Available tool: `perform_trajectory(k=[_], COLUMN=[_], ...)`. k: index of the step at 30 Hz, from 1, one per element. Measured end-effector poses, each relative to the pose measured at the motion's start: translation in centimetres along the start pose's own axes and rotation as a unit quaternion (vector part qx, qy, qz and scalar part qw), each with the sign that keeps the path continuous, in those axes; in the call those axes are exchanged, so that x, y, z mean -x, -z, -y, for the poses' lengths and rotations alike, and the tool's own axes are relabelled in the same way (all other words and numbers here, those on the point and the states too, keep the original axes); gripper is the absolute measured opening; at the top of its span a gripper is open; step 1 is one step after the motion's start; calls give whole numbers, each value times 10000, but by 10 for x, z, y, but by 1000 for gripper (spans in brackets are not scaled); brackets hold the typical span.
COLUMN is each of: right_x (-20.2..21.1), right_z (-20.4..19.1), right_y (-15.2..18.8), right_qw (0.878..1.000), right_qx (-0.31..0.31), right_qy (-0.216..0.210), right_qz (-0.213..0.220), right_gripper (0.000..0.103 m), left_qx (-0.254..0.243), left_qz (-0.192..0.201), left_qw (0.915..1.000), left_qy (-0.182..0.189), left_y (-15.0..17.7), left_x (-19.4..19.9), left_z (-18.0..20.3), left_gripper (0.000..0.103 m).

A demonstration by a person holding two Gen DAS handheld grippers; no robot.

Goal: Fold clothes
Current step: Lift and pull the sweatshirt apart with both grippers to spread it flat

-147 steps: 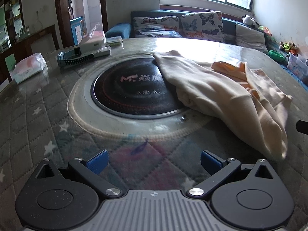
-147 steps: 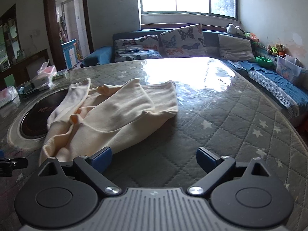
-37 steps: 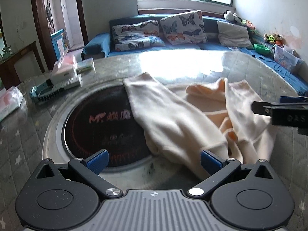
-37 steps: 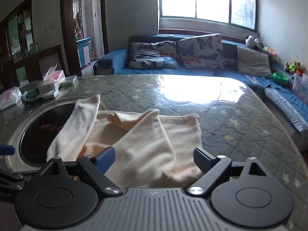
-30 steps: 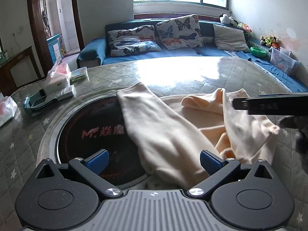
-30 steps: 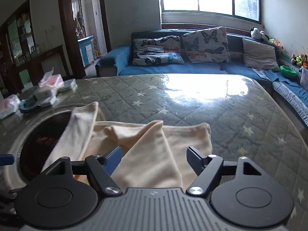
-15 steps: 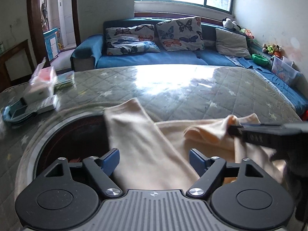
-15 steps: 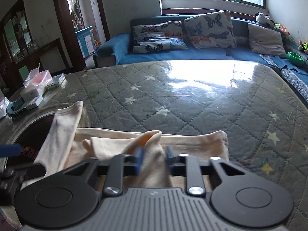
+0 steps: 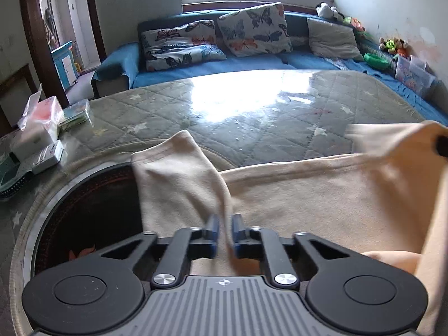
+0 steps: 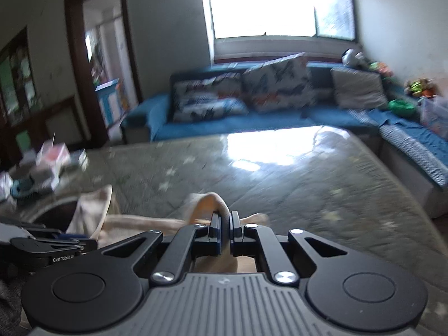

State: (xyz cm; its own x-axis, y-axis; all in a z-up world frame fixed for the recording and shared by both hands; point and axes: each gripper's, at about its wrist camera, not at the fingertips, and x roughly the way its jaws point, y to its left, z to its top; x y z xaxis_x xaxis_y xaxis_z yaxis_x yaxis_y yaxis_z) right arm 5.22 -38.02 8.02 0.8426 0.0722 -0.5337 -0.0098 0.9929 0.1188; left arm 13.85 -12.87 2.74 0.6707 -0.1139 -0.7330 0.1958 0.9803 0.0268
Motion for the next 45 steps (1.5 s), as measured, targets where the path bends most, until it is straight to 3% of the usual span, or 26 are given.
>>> perform_trajectory(k=[6, 16, 21, 27, 33, 36, 38, 41, 45], right_x=[61, 117, 132, 132, 140, 144, 138, 124, 108], right_z=[38, 87, 96, 97, 101, 105, 106, 105, 96], right_y=[25, 81, 97, 113, 119, 116, 112, 106, 101], right_qw=[9964, 9860, 9818, 9811, 9780, 9788, 9804, 9829, 9844], right_qx=[-512, -1095, -1308, -1318, -1310, -1243, -1091, -853, -555], right_qy=[550, 1225, 1341, 1419, 1621, 1628, 1638, 1624, 1654], right_qz=[391, 295, 308, 16, -53, -16, -44, -162, -243], right_gripper=[5, 5, 5, 6, 11, 17, 30, 34, 45], left_qx=[293, 1062, 1399, 1625, 1393, 1289, 1181, 858, 329], left_qz=[427, 959, 897, 472, 389, 479, 547, 660, 732], left_qw=[9986, 9895, 9859, 9853, 9893, 9905, 9915, 9934, 9930], left_qy=[-78, -189, -178, -225, -202, -91, 66, 378, 868], left_y=[10, 66, 108, 145, 154, 150, 147, 144, 138], left_x=[38, 136, 171, 170, 171, 178, 183, 190, 189], left_z=[-21, -86, -110, -122, -113, -109, -103, -81, -44], left_gripper=[3, 2, 2, 3, 6, 16, 37, 48, 53])
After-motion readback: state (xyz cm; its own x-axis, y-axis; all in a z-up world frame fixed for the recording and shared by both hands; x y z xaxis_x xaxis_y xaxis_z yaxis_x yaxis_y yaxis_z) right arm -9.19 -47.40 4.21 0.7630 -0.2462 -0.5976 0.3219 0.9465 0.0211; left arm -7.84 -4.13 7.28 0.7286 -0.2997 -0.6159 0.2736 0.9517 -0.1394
